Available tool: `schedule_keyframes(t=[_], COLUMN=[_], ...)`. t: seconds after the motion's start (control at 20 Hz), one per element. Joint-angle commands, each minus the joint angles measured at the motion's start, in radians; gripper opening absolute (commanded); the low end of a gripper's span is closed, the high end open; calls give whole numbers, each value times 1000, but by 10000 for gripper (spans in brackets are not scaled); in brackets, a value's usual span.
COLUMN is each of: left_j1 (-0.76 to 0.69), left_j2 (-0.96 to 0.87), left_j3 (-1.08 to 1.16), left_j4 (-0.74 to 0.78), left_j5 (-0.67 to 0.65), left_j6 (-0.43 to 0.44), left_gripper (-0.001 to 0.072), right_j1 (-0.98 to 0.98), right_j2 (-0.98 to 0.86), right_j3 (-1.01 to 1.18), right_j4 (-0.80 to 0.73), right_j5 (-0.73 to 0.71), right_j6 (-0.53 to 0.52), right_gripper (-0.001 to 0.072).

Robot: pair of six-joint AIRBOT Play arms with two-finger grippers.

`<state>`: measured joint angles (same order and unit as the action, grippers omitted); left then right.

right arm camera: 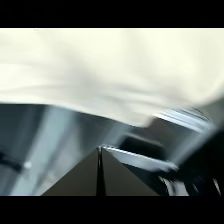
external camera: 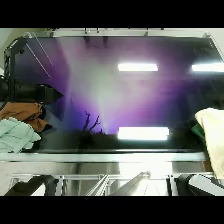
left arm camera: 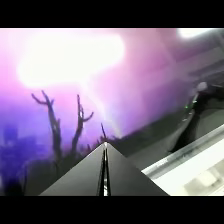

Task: Fold the shirts.

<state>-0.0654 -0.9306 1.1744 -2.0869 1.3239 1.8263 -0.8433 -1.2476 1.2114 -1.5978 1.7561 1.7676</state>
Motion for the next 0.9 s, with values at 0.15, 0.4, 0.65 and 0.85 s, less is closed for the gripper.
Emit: schedule_keyframes(t=[0.15,0.4,0.65,0.85], left_j1=[0,-1,-47,-61], left_j2=[-103,-112,104,183], left_j3=[204,93,-283,-423], left_j4=[-8,-156,-209,-211], left_j5=[52,-22,-150,-170], left_j6=[-11,-10,13,-14], left_gripper=[27,27,26,27], right_j1=[347,742,1046,1080], right_j2=[57,176,290,287], right_j3=[212,85,-249,-285], right_j4=[518,550,591,615], right_j5=[-353,-585,-714,-784], right_j6=[-198,-375,-435,-434], right_gripper=[18,17,17,17])
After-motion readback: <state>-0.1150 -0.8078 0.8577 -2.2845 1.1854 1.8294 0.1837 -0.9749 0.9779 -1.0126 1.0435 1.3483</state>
